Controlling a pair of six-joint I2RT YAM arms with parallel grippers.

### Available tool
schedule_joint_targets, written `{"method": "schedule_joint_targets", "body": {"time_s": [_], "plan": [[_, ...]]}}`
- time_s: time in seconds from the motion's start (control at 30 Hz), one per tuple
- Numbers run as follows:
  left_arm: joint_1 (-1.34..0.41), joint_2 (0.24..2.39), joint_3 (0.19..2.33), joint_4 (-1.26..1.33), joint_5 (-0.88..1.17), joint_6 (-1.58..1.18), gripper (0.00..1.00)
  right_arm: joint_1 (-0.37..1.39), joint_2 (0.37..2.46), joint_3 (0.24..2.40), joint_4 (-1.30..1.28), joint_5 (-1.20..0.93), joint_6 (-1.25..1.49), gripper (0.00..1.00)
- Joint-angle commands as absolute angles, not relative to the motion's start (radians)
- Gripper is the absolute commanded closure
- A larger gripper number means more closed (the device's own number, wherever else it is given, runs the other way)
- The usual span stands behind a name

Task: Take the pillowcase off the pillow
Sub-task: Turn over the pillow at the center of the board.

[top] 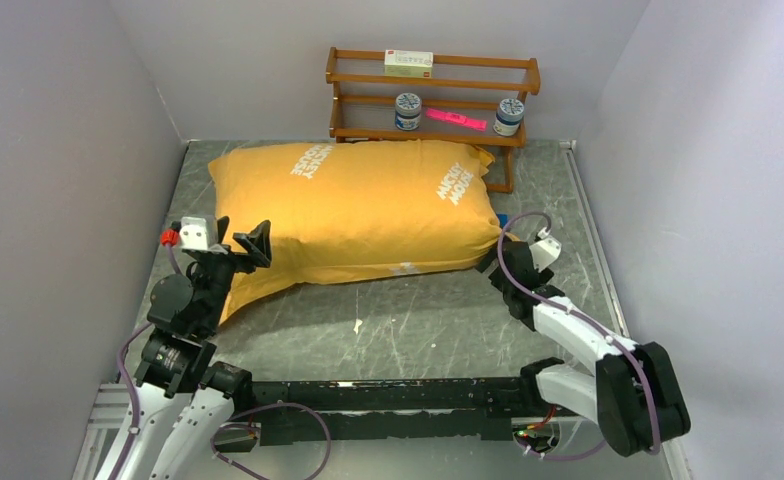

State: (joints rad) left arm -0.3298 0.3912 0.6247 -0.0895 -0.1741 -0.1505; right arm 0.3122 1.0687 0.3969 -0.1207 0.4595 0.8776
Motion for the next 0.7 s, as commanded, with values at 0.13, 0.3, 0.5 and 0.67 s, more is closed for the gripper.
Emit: {"method": "schedule_joint_targets", "body": {"time_s": [0.13, 0.3, 0.5, 0.67], "plan": [[-0.337, 0.381, 0.620, -0.070, -0.184, -0.126, 0.17, 0.131, 1.258, 0.488, 0.370, 0.302, 0.676, 0.00], [-0.337, 0.375, 0.620, -0.071, -0.186, -0.126, 0.17, 0.048, 1.377, 0.550, 0.437, 0.155, 0.621, 0.00], [-0.339, 0.368, 0.620, -0.072, -0.186, -0.126, 0.17, 0.038, 1.310, 0.594, 0.296, 0.018, 0.590, 0.00], [-0.339, 0.362, 0.620, -0.073, -0.185, -0.127, 0.17, 0.038, 1.185, 0.570, 0.126, 0.058, 0.604, 0.00]]}}
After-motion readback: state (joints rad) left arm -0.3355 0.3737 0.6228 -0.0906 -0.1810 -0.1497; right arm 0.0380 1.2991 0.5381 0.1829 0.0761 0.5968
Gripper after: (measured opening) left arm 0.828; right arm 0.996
